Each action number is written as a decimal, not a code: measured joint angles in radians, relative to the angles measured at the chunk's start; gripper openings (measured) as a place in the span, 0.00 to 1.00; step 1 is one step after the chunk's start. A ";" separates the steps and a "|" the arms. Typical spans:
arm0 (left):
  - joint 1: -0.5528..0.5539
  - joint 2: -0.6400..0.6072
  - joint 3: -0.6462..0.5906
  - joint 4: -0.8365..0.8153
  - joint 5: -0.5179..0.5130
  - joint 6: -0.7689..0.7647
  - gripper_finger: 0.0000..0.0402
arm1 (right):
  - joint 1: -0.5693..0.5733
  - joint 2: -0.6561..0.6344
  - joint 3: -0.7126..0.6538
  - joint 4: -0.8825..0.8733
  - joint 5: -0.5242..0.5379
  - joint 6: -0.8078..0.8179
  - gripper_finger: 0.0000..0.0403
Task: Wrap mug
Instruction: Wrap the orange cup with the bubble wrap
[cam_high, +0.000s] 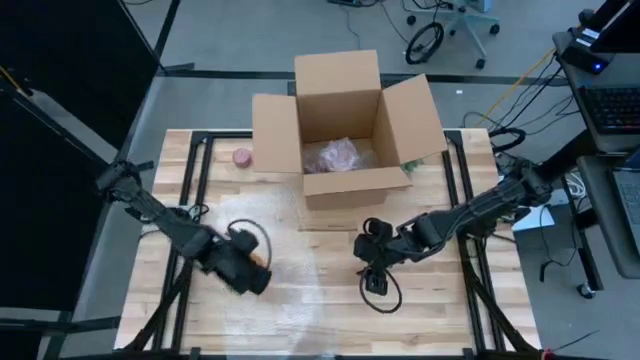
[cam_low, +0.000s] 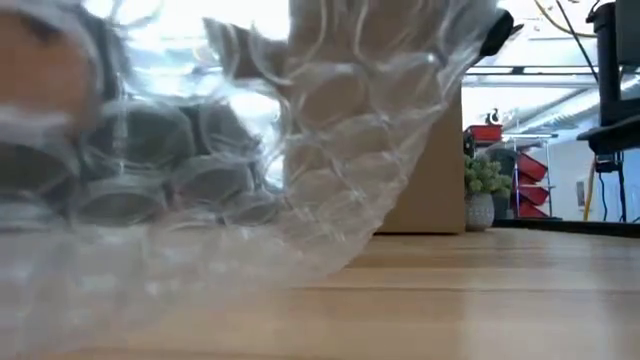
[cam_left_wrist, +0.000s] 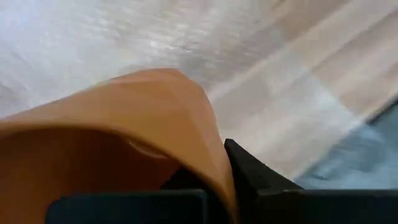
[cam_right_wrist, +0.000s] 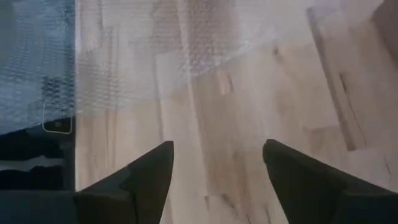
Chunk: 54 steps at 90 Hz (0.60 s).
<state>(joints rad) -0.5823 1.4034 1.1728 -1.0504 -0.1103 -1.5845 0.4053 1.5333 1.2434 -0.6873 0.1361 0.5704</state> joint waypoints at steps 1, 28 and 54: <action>0.011 0.005 0.000 -0.003 0.010 0.013 0.01 | 0.000 0.000 0.000 0.000 0.000 0.000 0.58; 0.190 0.186 0.000 0.066 0.172 0.358 0.00 | 0.001 0.000 0.000 -0.050 -0.005 0.007 0.58; 0.148 0.280 0.000 0.050 0.224 0.416 0.00 | 0.002 0.000 0.000 -0.072 -0.006 0.023 0.58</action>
<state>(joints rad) -0.4348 1.6833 1.1728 -1.0000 0.1141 -1.1688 0.4068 1.5333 1.2434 -0.7596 0.1303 0.5938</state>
